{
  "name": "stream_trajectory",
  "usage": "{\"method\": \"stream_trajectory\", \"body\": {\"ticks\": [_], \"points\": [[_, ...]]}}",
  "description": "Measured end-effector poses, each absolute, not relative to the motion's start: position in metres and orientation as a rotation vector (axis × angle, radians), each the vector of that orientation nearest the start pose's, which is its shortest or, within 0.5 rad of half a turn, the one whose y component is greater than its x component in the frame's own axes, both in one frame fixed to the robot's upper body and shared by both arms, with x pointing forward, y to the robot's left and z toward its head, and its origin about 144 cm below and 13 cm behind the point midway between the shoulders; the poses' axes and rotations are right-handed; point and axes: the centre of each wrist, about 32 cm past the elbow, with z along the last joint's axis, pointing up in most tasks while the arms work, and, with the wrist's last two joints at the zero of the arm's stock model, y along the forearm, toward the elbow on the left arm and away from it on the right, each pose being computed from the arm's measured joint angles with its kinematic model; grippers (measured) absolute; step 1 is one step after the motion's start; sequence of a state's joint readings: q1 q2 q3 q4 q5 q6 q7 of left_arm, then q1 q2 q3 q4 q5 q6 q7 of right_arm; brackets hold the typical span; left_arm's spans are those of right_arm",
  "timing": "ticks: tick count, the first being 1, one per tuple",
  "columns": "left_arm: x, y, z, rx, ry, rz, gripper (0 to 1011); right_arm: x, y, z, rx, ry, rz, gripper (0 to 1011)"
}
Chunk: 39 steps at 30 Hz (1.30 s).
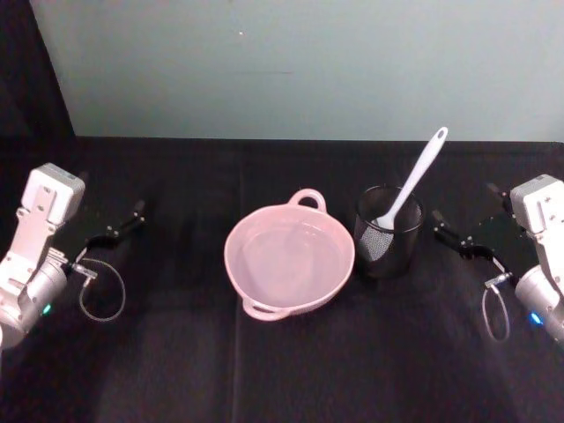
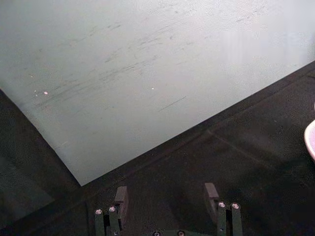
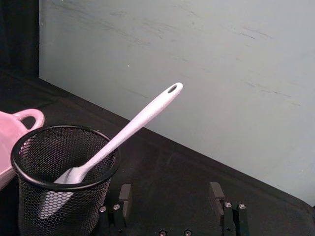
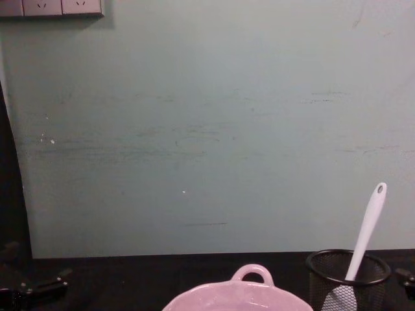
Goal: Use the one hand to pick up the spoon and stir the clear water in the bowl.
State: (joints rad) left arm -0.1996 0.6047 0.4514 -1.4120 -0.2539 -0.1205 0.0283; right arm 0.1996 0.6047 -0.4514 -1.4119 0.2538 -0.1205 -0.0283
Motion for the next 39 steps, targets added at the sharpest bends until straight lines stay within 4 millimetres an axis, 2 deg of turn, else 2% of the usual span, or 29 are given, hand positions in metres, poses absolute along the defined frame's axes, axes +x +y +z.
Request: {"method": "stream_trajectory", "body": {"ticks": [6,15,19,25,32,39], "points": [[0.489,0.310,1.140,0.305,-0.285,1.248,1011,0.489,-0.312,1.144,-0.311,-0.290,-1.252,1003],[0.489,0.310,1.140,0.304,-0.285,1.248,1011,0.482,-0.339,1.180,-0.279,-0.238,-1.272,1003],[0.489,0.310,1.140,0.304,-0.285,1.248,1011,0.480,-0.352,1.198,-0.185,-0.080,-1.234,1003],[0.489,0.310,1.140,0.304,-0.285,1.248,1011,0.489,-0.371,1.219,-0.005,0.274,-1.117,1003],[0.489,0.310,1.140,0.305,-0.285,1.248,1011,0.508,-0.378,1.224,0.140,0.530,-1.022,1003],[0.489,0.310,1.140,0.305,-0.285,1.248,1011,0.527,-0.369,1.217,0.177,0.645,-0.982,1002]]}}
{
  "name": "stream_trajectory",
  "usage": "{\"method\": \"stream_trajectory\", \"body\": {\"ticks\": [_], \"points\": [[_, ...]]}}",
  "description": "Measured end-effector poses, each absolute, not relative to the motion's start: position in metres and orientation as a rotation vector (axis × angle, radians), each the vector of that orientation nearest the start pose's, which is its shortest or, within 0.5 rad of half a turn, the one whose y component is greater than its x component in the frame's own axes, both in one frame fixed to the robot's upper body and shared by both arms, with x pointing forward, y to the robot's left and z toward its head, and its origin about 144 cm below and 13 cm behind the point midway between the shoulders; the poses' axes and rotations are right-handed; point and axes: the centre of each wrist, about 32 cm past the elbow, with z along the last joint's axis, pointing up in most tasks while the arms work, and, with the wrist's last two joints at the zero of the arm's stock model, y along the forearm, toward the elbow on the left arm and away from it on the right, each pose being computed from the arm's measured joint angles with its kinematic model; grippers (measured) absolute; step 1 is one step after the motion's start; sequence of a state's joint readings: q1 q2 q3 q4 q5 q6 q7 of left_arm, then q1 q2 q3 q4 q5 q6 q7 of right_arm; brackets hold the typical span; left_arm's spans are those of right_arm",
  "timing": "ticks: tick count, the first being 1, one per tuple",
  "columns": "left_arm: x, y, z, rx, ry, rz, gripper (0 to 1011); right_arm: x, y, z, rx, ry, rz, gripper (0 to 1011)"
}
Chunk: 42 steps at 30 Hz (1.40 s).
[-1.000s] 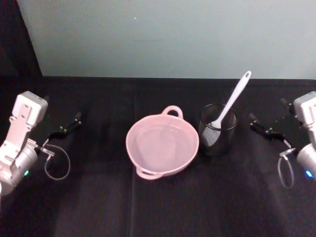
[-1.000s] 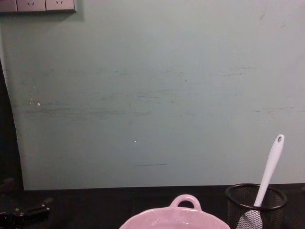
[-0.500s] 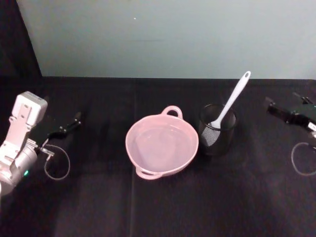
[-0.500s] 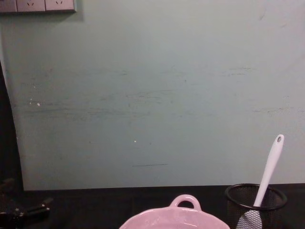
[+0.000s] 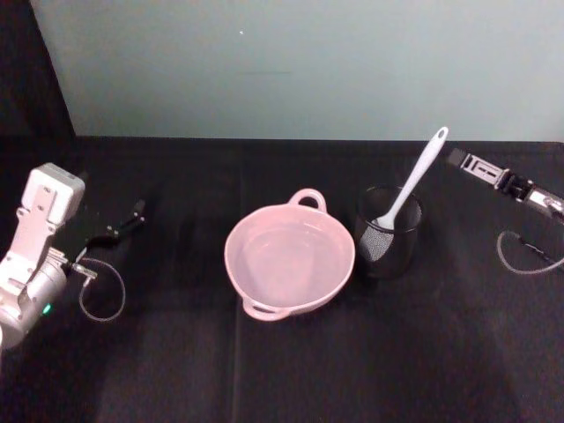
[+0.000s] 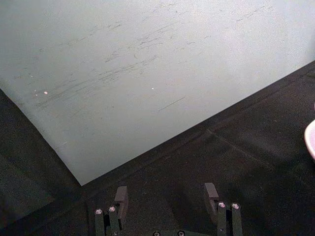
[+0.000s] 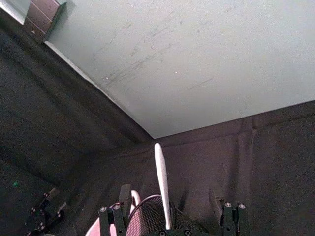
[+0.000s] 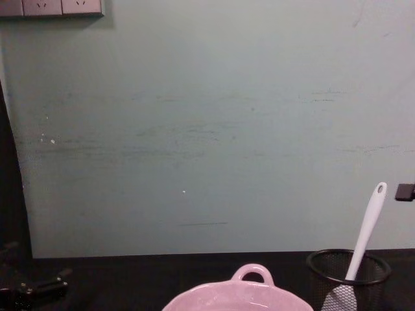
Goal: Use the one hand to pick up the spoon and stir the clear water in the bowl.
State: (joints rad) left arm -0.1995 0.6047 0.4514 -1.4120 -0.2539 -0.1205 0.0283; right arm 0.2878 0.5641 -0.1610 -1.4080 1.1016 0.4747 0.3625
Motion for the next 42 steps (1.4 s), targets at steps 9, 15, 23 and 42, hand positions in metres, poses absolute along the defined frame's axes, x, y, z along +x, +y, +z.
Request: {"method": "stream_trajectory", "body": {"ticks": [9,15,23,42], "points": [[0.489,0.310,1.140,0.304,-0.285,1.248,1011,0.551,-0.356,1.212,0.161,0.670,-0.962,1003],[0.489,0.310,1.140,0.304,-0.285,1.248,1011,0.563,-0.349,1.208,0.153,0.626,-0.946,1003],[0.489,0.310,1.140,0.304,-0.285,1.248,1011,0.566,-0.342,1.204,0.140,0.591,-0.925,1003],[0.489,0.310,1.140,0.304,-0.285,1.248,1011,0.567,-0.340,1.203,0.132,0.574,-0.920,891]]}}
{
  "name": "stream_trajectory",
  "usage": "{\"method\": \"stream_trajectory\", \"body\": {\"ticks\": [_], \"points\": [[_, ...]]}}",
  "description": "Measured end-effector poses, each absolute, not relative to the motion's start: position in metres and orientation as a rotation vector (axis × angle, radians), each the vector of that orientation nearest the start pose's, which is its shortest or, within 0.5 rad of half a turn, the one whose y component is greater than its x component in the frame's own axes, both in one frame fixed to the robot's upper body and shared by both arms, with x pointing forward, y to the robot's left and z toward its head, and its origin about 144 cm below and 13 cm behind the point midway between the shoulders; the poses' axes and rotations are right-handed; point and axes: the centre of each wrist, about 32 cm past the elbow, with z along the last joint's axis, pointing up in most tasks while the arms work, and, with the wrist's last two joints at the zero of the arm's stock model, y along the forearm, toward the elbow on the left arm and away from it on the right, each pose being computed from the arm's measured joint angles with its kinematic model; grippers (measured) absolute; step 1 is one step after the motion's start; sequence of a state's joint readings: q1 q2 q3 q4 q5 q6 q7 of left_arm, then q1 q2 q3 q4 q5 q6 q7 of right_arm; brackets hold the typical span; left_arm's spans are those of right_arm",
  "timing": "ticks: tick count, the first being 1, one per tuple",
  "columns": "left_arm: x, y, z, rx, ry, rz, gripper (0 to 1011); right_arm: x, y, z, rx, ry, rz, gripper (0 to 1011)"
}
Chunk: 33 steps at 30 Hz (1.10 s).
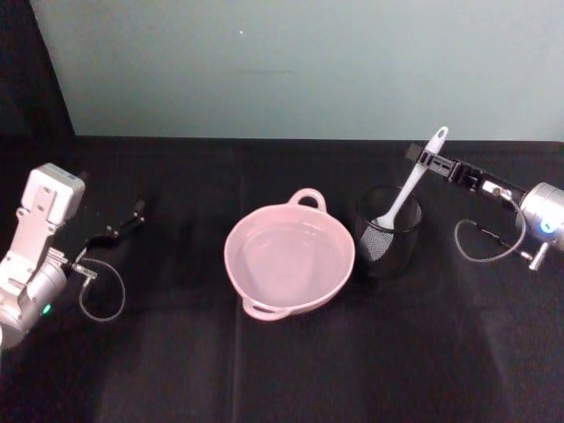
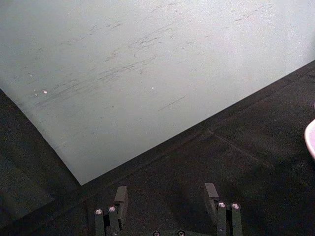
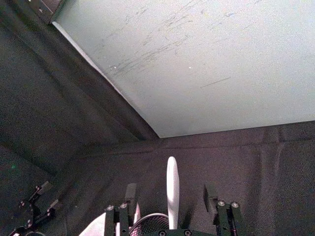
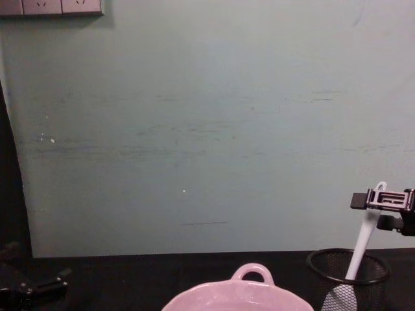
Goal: Use the one hand to pick up the spoon and stir the clear water in the bowl.
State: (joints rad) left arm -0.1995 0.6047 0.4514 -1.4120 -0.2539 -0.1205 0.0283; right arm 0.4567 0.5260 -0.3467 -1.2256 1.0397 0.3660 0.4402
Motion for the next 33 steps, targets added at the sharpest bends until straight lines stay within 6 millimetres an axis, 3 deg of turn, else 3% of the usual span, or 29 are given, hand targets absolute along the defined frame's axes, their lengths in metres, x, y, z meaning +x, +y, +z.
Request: {"method": "stream_trajectory", "body": {"ticks": [16,19,22,23,33], "points": [[0.4886,0.3097,1.1398,0.304,-0.285,1.248,1011,0.5670,-0.3402,1.2028,0.133,0.575,-0.921,418],[0.4886,0.3097,1.1398,0.304,-0.285,1.248,1011,0.5670,-0.3402,1.2028,0.133,0.575,-0.921,273],[0.4886,0.3097,1.1398,0.304,-0.285,1.248,1011,0.5670,-0.3402,1.2028,0.133,0.575,-0.921,218],[0.4886,0.3097,1.1398,0.304,-0.285,1.248,1011,0.5670,-0.3402,1.2028,0.133,0.575,-0.921,153],[0.4886,0.3097,1.1398,0.304,-0.285,1.248,1011,0.5670,-0.3402,1.2028,0.133,0.575,-0.921,110]]}}
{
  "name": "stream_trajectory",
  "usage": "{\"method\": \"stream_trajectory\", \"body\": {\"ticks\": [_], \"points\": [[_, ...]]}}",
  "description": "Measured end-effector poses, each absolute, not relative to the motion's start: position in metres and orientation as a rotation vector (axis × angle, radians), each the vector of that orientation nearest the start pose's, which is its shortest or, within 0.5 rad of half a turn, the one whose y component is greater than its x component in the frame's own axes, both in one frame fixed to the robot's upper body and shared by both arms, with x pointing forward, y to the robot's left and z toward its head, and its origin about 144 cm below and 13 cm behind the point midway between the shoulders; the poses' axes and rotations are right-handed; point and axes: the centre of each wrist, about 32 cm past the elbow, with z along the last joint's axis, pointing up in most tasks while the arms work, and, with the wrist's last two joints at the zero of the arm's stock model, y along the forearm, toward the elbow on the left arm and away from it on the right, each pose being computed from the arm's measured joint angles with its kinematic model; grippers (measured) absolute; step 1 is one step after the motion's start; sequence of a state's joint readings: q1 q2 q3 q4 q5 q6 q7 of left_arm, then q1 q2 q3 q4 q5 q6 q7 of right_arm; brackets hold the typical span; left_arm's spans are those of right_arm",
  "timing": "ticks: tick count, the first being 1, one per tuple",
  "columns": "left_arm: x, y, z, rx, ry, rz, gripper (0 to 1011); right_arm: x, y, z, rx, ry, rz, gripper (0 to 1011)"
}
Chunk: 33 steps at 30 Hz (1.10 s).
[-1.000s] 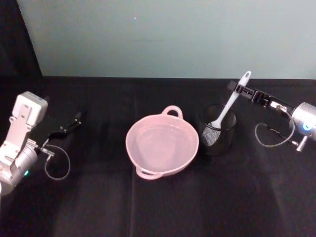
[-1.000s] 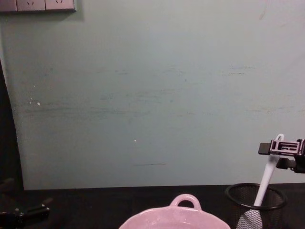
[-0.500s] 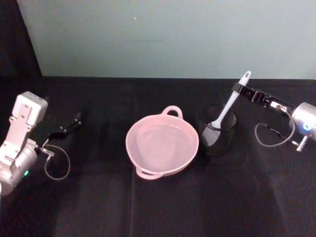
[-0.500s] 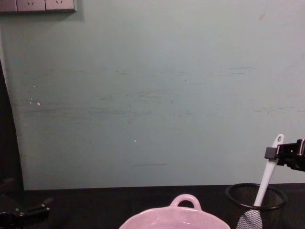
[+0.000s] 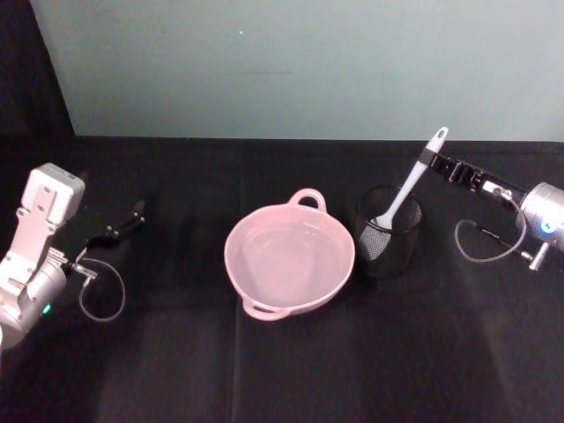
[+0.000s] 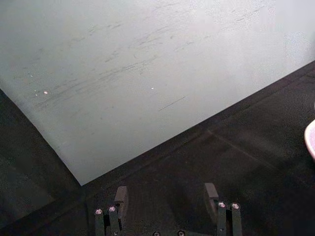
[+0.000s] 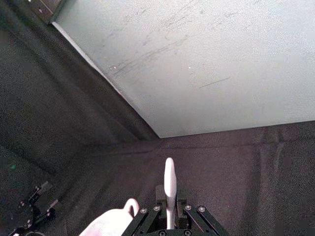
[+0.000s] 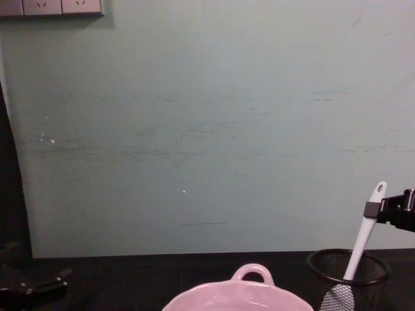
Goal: Use the one hand to pick up the spoon and stir the clear water in the bowl.
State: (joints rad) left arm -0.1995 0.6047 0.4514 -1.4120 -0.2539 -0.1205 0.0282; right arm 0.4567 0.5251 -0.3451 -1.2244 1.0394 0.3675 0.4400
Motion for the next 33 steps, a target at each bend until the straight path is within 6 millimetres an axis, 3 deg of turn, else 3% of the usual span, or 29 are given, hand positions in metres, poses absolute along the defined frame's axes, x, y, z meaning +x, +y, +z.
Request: {"method": "stream_trajectory", "body": {"ticks": [4,13,21,28,33], "points": [[0.489,0.310,1.140,0.305,-0.285,1.248,1011,0.563,-0.340,1.213,0.091,0.503,-0.913,111],[0.489,0.310,1.140,0.304,-0.285,1.248,1011,0.546,-0.341,1.273,-0.089,0.201,-0.863,110],[0.489,0.310,1.140,0.304,-0.285,1.248,1011,0.541,-0.341,1.318,-0.159,0.066,-0.818,110],[0.489,0.310,1.140,0.304,-0.285,1.248,1011,0.541,-0.327,1.347,-0.176,0.010,-0.750,110],[0.489,0.310,1.140,0.305,-0.285,1.248,1011,0.542,-0.307,1.362,-0.172,-0.027,-0.681,110]]}}
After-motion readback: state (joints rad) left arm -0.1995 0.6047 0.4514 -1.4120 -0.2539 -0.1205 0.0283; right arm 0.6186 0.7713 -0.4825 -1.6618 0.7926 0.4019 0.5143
